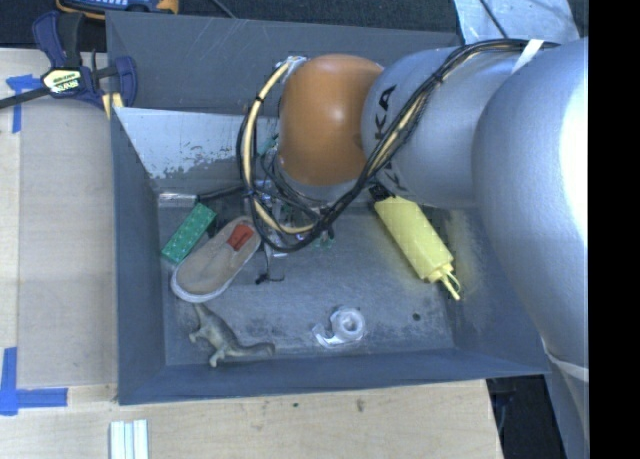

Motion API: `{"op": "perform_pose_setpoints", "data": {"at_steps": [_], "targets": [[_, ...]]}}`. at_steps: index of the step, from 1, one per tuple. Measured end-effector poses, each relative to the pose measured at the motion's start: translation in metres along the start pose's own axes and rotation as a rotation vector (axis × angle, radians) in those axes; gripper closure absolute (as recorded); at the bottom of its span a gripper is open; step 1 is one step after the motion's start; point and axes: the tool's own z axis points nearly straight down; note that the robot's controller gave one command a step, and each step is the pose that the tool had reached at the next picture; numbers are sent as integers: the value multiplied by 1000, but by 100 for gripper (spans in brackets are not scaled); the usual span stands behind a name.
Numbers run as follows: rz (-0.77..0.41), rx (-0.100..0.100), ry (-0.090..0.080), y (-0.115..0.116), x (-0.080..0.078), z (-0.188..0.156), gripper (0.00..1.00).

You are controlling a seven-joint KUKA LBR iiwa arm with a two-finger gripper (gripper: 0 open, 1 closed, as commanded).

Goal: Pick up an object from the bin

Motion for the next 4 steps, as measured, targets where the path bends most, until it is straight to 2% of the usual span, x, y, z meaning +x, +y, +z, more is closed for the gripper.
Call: {"op": "perform_pose_setpoints", "data": {"at_steps": [1, 2, 3, 4], "targets": [[-34, -5, -16, 15, -21, 22, 0], [-36, -3, -12, 11, -27, 32, 0], [-165, -1, -8, 19, 20, 26, 0], [-112, -2, -8, 37, 32, 13, 0]]}}
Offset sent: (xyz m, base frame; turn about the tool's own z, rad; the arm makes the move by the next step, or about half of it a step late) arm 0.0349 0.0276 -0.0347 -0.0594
